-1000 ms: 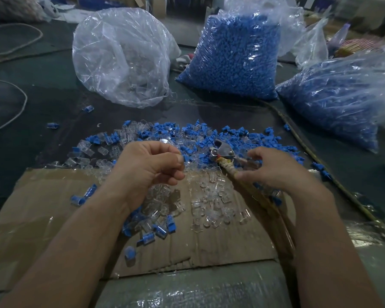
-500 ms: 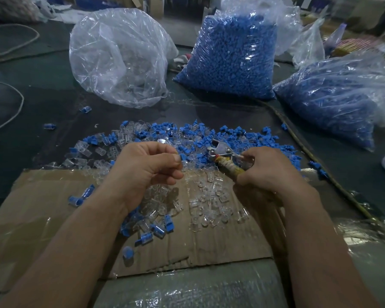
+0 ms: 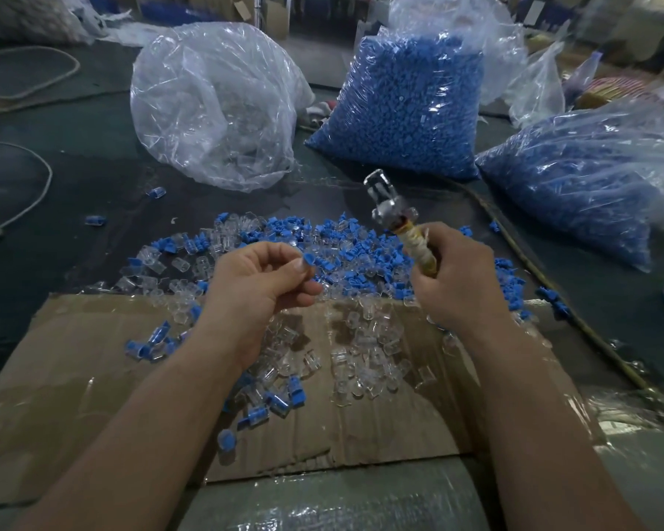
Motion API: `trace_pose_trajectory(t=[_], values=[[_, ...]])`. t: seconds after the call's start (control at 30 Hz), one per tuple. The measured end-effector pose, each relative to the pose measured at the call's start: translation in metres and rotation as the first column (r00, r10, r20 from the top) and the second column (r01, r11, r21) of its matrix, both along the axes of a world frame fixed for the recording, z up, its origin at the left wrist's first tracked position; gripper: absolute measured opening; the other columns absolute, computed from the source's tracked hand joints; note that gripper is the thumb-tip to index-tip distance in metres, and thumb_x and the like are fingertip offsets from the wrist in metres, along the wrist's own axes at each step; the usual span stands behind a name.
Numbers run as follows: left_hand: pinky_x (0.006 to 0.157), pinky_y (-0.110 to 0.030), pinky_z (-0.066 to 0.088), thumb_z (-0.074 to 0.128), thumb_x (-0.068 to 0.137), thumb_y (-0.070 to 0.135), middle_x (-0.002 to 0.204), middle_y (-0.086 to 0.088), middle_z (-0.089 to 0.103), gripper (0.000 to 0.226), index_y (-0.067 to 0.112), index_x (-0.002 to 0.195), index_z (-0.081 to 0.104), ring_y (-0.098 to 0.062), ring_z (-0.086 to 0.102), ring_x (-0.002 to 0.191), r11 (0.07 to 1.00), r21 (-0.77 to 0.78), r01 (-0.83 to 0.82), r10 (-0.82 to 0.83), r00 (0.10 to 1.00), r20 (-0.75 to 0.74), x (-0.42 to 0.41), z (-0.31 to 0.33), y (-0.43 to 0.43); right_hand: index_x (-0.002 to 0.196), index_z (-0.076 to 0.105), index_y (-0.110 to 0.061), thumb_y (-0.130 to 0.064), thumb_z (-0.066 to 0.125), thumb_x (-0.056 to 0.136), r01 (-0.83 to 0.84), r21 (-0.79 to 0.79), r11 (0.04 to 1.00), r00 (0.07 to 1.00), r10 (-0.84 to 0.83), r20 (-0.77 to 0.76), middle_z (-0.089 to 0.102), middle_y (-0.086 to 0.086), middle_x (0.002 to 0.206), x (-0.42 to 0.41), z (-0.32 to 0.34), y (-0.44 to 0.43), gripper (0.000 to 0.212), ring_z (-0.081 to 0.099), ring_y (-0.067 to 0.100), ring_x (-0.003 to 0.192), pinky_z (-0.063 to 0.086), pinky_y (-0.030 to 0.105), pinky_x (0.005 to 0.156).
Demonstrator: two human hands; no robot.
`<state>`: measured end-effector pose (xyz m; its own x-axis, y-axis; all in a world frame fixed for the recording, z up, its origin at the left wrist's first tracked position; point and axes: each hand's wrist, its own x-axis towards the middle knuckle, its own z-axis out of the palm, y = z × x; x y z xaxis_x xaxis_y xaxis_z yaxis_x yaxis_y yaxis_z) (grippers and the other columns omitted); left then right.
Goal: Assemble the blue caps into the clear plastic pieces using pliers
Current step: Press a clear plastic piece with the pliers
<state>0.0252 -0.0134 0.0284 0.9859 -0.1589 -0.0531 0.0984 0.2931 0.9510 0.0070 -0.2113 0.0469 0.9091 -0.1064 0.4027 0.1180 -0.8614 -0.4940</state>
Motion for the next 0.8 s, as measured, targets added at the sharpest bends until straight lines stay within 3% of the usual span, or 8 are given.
trace_pose_trajectory(t=[0.1,0.27,0.4,0.47,0.8], values=[[0.051,-0.018,0.052,0.055,0.082,-0.004,0.063,-0.004,0.066,0.011,0.005,0.078,0.057,-0.013,0.065,0.057,0.998,-0.002,-0.056,0.056,0.997,0.048,-0.001,-0.001,-0.002,0.085,0.05,-0.024,-0.005,0.061,0.072,-0.065,-0.05,0.997,0.998,0.065,-0.017,0.046,-0.015,0.069,-0.001,-0.001,0.005,0.026,0.045,0.007,0.062,0.034,0.024,0.055],[0.051,-0.018,0.052,0.056,0.083,-0.002,0.069,-0.004,0.065,0.014,0.01,0.077,0.057,-0.01,0.065,0.058,0.99,0.006,-0.139,0.137,0.981,0.14,-0.003,0.0,-0.005,0.096,0.055,-0.015,-0.013,0.063,0.069,-0.127,-0.21,0.969,0.991,0.113,-0.076,0.053,-0.004,0.082,-0.002,-0.002,0.014,0.028,0.049,0.016,0.076,0.031,0.028,0.075],[0.052,-0.017,0.051,0.057,0.082,-0.003,0.067,-0.001,0.065,0.014,0.01,0.077,0.058,-0.008,0.065,0.058,0.986,0.028,-0.166,0.158,0.969,0.19,-0.004,0.001,-0.008,0.102,0.055,-0.018,-0.027,0.053,0.066,-0.164,-0.277,0.947,0.982,0.129,-0.14,0.052,-0.006,0.09,-0.003,0.001,0.018,0.037,0.044,0.011,0.082,0.028,0.027,0.085],[0.053,-0.016,0.051,0.057,0.082,-0.002,0.062,0.003,0.066,0.014,0.011,0.077,0.058,-0.007,0.065,0.058,0.984,0.039,-0.172,0.161,0.964,0.212,-0.005,0.001,-0.009,0.105,0.058,-0.016,-0.029,0.048,0.063,-0.183,-0.279,0.943,0.979,0.15,-0.136,0.052,-0.007,0.091,-0.004,0.002,0.019,0.045,0.041,0.008,0.083,0.026,0.026,0.086],[0.055,-0.016,0.051,0.06,0.082,-0.001,0.065,0.003,0.066,0.016,0.014,0.076,0.059,-0.01,0.066,0.062,0.975,0.064,-0.212,0.191,0.952,0.239,-0.004,0.0,-0.008,0.103,0.057,-0.015,-0.026,0.052,0.067,-0.239,-0.24,0.941,0.963,0.199,-0.179,0.051,-0.006,0.09,-0.005,0.002,0.022,0.038,0.039,0.009,0.083,0.022,0.02,0.083]])
